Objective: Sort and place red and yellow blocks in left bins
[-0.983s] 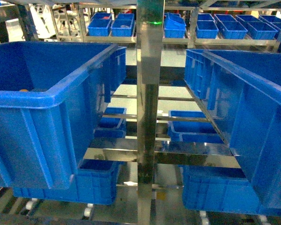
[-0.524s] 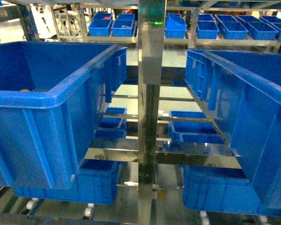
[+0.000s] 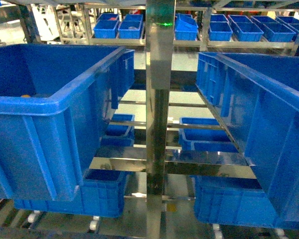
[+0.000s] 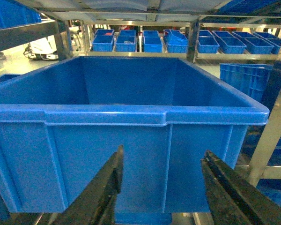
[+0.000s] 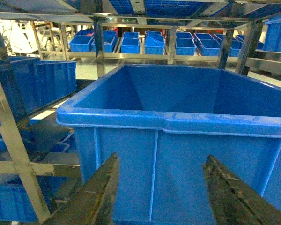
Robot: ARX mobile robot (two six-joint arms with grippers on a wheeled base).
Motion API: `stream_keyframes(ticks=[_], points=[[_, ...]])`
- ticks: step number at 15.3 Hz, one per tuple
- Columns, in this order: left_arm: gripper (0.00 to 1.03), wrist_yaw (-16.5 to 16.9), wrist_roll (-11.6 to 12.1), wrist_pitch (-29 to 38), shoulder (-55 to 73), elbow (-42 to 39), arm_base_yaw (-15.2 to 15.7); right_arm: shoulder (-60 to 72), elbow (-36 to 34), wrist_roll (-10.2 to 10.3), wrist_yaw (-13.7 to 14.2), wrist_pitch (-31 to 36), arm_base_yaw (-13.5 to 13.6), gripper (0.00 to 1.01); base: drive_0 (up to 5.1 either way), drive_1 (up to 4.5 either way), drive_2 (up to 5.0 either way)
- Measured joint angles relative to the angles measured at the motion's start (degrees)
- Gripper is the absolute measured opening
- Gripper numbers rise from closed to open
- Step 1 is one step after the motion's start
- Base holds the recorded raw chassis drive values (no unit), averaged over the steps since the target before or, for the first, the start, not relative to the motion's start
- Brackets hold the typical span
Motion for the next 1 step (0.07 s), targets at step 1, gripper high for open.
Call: stream_keyframes(ticks=[1], points=[[0.62,0.0,0.0,0.0,0.0,0.0,0.0,0.0,0.0,0.0,0.0,0.0,0.0,0.59,0.0,0.0,0.0]])
